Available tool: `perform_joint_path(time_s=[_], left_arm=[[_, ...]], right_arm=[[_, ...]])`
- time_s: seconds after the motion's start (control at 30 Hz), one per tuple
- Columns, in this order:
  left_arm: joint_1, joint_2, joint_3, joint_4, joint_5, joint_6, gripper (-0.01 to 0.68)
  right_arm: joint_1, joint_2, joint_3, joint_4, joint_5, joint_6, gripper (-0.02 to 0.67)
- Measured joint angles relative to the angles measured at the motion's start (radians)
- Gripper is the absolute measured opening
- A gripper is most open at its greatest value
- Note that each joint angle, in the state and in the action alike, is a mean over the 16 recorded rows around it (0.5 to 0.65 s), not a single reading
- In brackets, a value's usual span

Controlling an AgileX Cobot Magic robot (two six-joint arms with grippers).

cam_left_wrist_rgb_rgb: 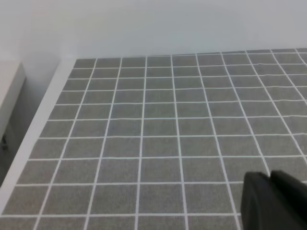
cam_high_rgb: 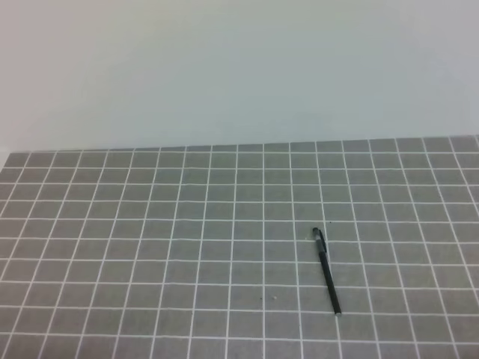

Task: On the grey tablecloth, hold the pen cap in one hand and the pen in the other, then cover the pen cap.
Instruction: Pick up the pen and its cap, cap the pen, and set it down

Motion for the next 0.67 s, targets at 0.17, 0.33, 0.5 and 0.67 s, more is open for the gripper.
perform_joint_path(time_s=[0.17,0.33,0.5,0.67], left_arm=[[0.000,0.000,0.000,0.000,0.000,0.001,0.000],[0.000,0.000,0.000,0.000,0.000,0.005,0.000],[0.000,0.000,0.000,0.000,0.000,0.009,0.000],[0.000,0.000,0.000,0.000,0.000,0.014,0.000]], right_arm=[[0.000,0.000,0.000,-0.002,0.000,0.001,0.004],[0.000,0.000,0.000,-0.005,0.000,0.001,0.004],[0.000,-0.001,0.003,-0.009,0.000,0.002,0.003],[0.000,-0.001,0.004,-0.010,0.000,0.002,0.003]])
